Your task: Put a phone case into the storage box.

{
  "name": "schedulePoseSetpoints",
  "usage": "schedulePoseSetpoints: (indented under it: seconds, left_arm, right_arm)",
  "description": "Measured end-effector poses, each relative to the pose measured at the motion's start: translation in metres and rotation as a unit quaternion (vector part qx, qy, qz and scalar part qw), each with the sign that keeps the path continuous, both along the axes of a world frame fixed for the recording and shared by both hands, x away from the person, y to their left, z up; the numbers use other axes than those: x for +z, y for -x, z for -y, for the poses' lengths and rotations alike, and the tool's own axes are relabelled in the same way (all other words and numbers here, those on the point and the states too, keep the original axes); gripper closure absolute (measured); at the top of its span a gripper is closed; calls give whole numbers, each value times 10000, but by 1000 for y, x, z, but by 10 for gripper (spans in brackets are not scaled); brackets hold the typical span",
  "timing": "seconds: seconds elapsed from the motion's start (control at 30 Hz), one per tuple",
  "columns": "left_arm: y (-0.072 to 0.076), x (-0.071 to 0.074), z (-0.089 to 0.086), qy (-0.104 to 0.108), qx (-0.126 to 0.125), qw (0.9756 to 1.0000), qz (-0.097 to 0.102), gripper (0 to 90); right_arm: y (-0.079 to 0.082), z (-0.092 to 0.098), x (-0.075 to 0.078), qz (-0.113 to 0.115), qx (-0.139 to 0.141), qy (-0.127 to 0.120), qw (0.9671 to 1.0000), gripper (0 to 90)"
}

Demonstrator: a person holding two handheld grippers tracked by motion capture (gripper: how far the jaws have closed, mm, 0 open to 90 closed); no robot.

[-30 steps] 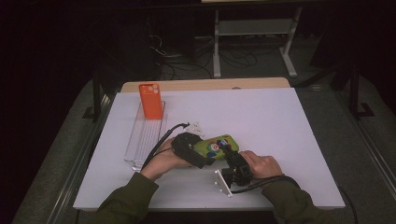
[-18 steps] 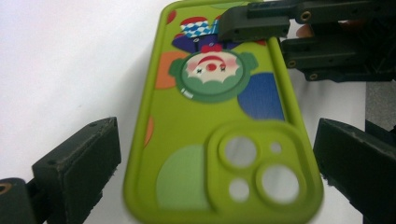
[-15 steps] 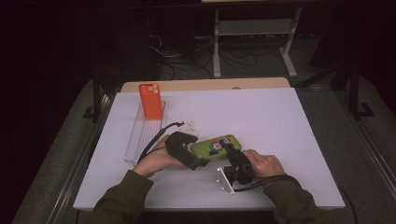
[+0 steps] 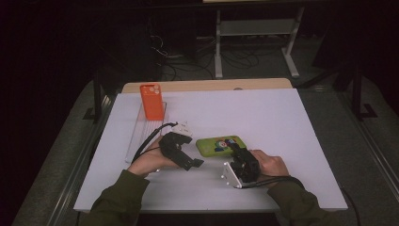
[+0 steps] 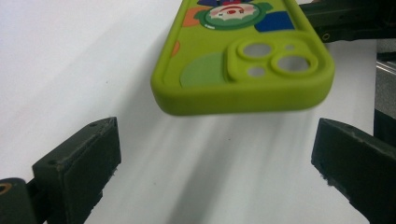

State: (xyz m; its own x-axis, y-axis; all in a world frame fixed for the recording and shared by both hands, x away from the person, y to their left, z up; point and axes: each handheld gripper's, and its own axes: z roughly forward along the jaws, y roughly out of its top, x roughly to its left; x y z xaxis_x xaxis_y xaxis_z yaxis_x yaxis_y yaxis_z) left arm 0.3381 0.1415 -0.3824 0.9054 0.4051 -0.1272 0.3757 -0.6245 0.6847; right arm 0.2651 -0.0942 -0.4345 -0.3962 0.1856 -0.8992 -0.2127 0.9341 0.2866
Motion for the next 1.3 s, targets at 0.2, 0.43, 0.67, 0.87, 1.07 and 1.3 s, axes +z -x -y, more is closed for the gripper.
schedulePoseSetpoints:
  seconds: [0.2, 0.43, 0.67, 0.87, 1.07, 1.3]
  left_arm:
    - [-1, -2, 0, 5, 18, 10000, -26, 11]
    - [-2, -2, 0, 42, 52, 10000, 55, 11]
    - [-4, -1, -2, -18, 53, 9999, 134, 11]
    - [-3, 0, -2, 20, 155, 9998, 102, 14]
    - [-3, -1, -2, 39, 209, 9997, 92, 14]
    - [-3, -1, -3, 106, 330, 9994, 79, 14]
  right_arm:
    - [-5, 4, 5, -355, -119, -534, 9979, 762]
    - [-11, 9, 10, -933, -364, -1222, 9874, 761]
    - [-17, 15, 14, -1339, -539, -1684, 9751, 761]
    - [-22, 19, 18, -1797, -652, -2099, 9588, 761]
    - [-26, 21, 20, -2237, -876, -2608, 9350, 761]
    - [-32, 26, 22, -2599, -1039, -2998, 9120, 761]
